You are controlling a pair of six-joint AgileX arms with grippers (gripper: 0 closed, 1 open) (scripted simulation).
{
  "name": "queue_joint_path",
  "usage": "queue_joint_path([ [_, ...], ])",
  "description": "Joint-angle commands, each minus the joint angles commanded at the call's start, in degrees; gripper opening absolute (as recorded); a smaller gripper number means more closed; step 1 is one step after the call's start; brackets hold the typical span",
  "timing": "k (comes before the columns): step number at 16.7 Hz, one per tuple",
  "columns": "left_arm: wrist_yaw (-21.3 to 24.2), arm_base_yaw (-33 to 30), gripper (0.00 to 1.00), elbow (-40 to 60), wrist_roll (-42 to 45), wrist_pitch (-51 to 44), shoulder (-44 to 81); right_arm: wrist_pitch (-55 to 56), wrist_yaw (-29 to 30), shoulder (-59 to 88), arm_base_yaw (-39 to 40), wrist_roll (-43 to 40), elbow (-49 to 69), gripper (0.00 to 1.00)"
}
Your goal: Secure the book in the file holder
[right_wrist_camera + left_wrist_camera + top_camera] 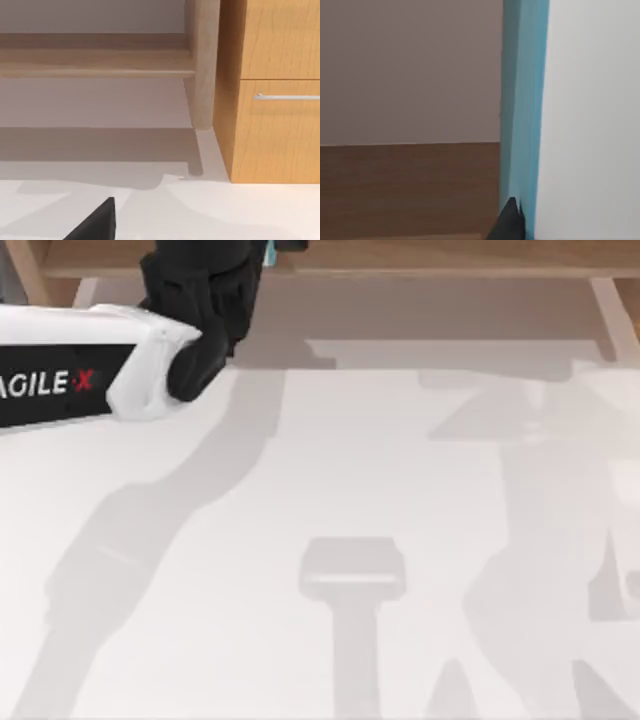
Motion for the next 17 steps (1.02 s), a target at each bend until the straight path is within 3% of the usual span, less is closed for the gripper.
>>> queue_joint_path([
  [8, 11.4, 5.82, 0.0, -19.92, 0.95, -11.79, -24.46, 0.0, 0.0, 0.0, 0.0, 0.0, 0.0, 1.0],
  [13, 20.36, 15.84, 0.0, -31.34, 7.58, -20.99, -35.85, 0.0, 0.0, 0.0, 0.0, 0.0, 0.0, 1.0],
  [17, 28.81, 25.35, 0.0, -38.04, 18.55, -27.28, -39.63, 0.0, 0.0, 0.0, 0.0, 0.0, 0.0, 1.0],
])
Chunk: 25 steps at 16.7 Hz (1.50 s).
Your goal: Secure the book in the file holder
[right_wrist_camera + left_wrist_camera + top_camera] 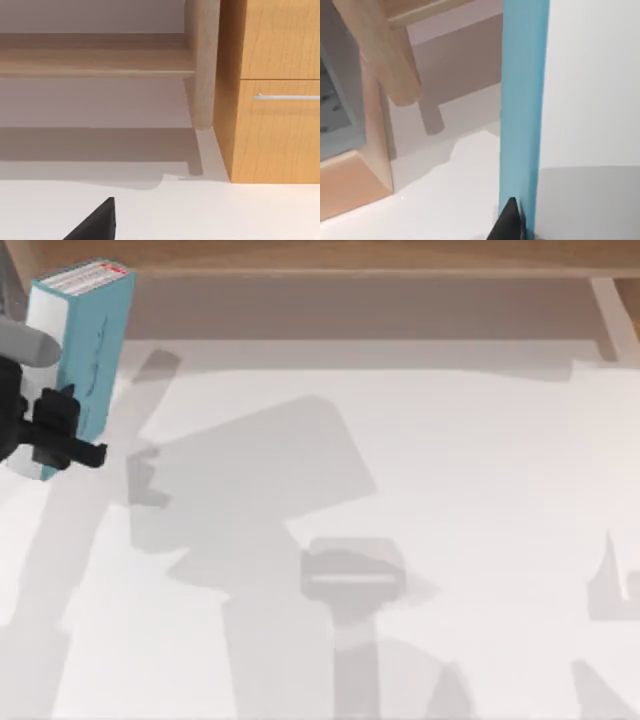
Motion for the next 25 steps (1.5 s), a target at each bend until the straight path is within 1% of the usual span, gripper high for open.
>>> queue_joint_path([
  [4, 7.96, 9.66, 0.0, -2.65, 15.44, -2.7, 0.12, 0.0, 0.0, 0.0, 0.0, 0.0, 0.0, 1.0],
  [7, 12.74, 16.8, 0.0, -1.35, 28.56, -1.25, 2.32, 0.0, 0.0, 0.0, 0.0, 0.0, 0.0, 1.0],
  [10, 16.22, 23.31, 0.0, 1.7, 41.1, 2.53, 6.42, 0.0, 0.0, 0.0, 0.0, 0.0, 0.0, 1.0],
  [14, 18.84, 30.27, 0.0, 6.49, 56.34, 9.65, 14.97, 0.0, 0.0, 0.0, 0.0, 0.0, 0.0, 1.0],
  [17, 20.29, 33.36, 0.0, 10.73, 66.53, 15.83, 22.59, 0.0, 0.0, 0.0, 0.0, 0.0, 0.0, 1.0],
  [20, 21.83, 34.28, 0.0, 15.07, 74.78, 21.63, 30.13, 0.0, 0.0, 0.0, 0.0, 0.0, 0.0, 1.0],
  [23, 23.21, 33.19, 0.0, 18.45, 80.15, 25.84, 36.0, 0.0, 0.0, 0.0, 0.0, 0.0, 0.0, 1.0],
  [25, 23.63, 32.5, 0.0, 19.5, 81.75, 27.08, 37.96, 0.0, 0.0, 0.0, 0.0, 0.0, 0.0, 1.0],
])
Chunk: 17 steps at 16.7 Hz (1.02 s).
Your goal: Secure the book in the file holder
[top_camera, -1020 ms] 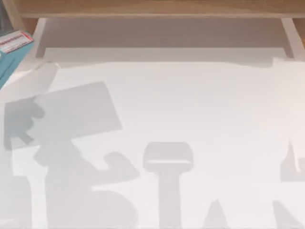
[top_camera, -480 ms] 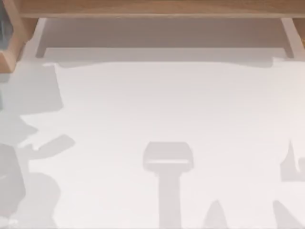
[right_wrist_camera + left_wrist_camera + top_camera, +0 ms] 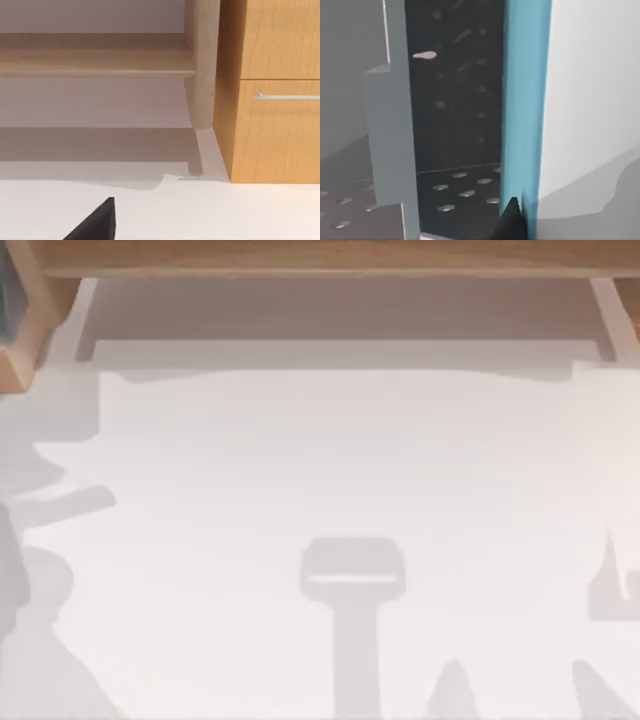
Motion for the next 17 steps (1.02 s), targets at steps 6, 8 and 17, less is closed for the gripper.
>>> queue_joint_path([
  [6, -0.08, 0.2, 0.0, -0.23, 0.01, -0.08, -0.11, 0.0, 0.0, 0.0, 0.0, 0.0, 0.0, 1.0],
  [8, -0.29, 0.08, 0.0, 0.67, -0.21, -0.04, 0.28, 0.0, 0.0, 0.0, 0.0, 0.0, 0.0, 1.0],
  [17, -2.09, -2.28, 0.0, 6.32, -0.81, -0.67, 5.23, 0.0, 0.0, 0.0, 0.0, 0.0, 0.0, 1.0],
])
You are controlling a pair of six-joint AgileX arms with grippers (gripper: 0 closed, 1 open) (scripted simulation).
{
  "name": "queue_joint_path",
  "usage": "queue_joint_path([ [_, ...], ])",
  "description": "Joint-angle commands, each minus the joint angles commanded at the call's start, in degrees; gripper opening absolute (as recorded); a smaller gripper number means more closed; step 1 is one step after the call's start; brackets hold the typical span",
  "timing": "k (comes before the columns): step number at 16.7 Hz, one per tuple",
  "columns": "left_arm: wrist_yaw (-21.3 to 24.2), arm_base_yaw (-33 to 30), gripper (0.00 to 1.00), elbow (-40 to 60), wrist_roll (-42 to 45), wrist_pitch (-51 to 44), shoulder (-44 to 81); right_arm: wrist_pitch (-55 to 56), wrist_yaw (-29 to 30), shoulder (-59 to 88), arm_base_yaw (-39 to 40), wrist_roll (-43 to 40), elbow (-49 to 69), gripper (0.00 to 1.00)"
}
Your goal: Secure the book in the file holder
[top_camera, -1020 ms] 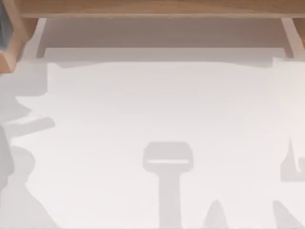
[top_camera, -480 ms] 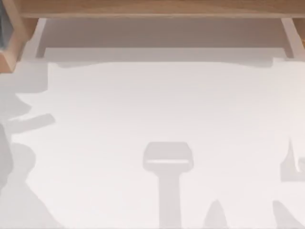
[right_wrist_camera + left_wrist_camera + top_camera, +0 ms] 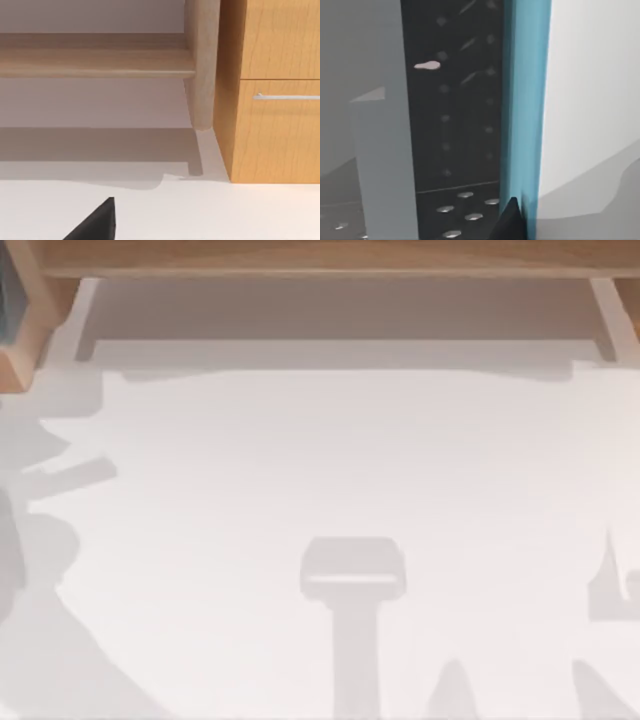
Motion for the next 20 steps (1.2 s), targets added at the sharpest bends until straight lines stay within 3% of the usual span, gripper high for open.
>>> queue_joint_path([
  [1, 0.0, 0.0, 0.0, 0.0, 0.0, 0.0, 0.0, 0.0, 0.0, 0.0, 0.0, 0.0, 0.0, 1.0],
  [14, 0.0, 0.0, 0.98, 0.0, 0.0, 0.0, 0.0, 0.0, 0.0, 0.0, 0.0, 0.0, 0.0, 1.0],
  [20, 0.0, 0.0, 1.0, 0.0, 0.0, 0.0, 0.0, 0.0, 0.0, 0.0, 0.0, 0.0, 0.0, 1.0],
])
